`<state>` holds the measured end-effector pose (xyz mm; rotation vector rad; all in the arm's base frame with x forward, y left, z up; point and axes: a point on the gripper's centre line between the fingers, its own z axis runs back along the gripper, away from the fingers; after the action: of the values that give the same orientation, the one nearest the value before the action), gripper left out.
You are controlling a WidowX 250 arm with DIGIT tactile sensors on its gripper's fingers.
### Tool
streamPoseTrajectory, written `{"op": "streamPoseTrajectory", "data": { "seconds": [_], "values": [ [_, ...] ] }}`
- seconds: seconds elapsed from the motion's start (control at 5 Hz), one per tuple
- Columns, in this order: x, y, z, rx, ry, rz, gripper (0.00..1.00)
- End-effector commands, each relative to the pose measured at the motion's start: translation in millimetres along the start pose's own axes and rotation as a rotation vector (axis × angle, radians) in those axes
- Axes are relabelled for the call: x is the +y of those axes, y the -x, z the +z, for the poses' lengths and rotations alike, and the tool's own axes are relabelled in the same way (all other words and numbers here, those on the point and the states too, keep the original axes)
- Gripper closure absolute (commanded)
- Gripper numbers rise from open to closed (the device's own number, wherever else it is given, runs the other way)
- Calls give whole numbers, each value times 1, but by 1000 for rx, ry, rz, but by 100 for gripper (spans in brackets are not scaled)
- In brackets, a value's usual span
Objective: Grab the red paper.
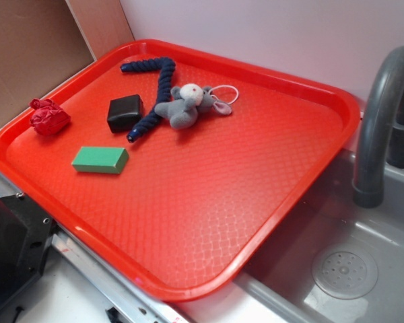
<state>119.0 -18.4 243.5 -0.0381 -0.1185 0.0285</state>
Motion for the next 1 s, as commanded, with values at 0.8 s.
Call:
{"op": "streamPoseTrajectory", "data": {
  "seconds": [0.8],
  "values": [
    [71,-18,-49,-207,-55,967,0]
  ]
}}
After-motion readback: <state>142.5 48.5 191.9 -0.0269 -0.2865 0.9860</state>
